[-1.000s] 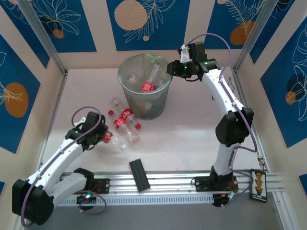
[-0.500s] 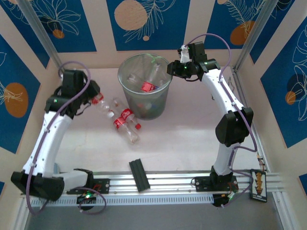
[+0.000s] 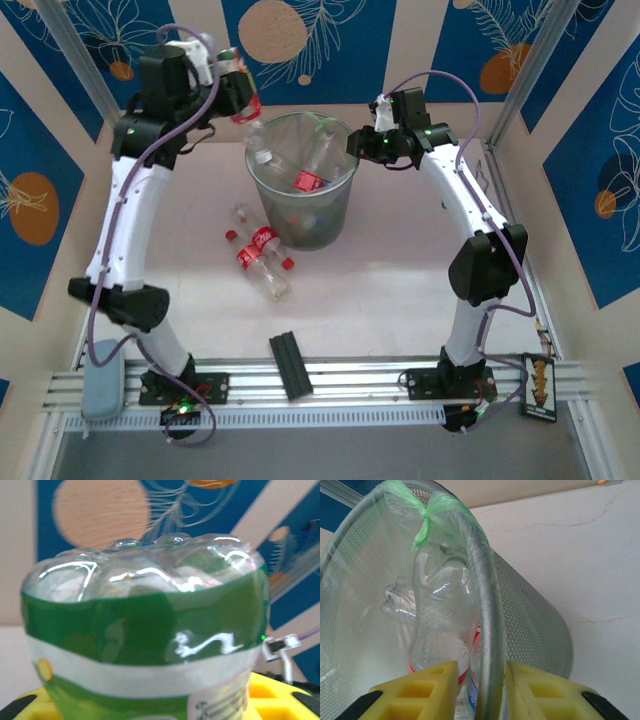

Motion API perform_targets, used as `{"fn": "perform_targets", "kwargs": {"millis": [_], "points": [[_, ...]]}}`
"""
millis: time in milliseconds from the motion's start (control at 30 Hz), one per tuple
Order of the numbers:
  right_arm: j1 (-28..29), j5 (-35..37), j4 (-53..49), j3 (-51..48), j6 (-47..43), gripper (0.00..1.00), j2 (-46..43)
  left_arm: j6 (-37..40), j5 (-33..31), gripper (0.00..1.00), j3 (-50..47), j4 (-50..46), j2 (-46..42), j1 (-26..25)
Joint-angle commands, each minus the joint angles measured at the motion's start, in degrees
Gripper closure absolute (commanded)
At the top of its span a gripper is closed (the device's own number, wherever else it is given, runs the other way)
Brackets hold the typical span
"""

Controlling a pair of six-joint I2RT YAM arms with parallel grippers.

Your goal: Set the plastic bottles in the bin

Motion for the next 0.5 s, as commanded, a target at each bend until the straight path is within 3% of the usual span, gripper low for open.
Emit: {"fn": "perform_targets", "kwargs": {"millis": [0,200,467], "points": [[0.6,-4.1,1.2,-1.2,1.9,0.68,0.2,3.5,8.3,1.0,4.1,5.2,5.3,-2.5],[0.3,-6.4,2.8,-2.2,3.5,0.68,-0.6,5.0,20.6,1.0,6.3,13.2,12.6,-4.0],[0.2,-6.7,3.2,-2.5,3.7,0.68,-0.1,14.3,26.1,1.0,7.6,3.4,17.7,-6.8]]}}
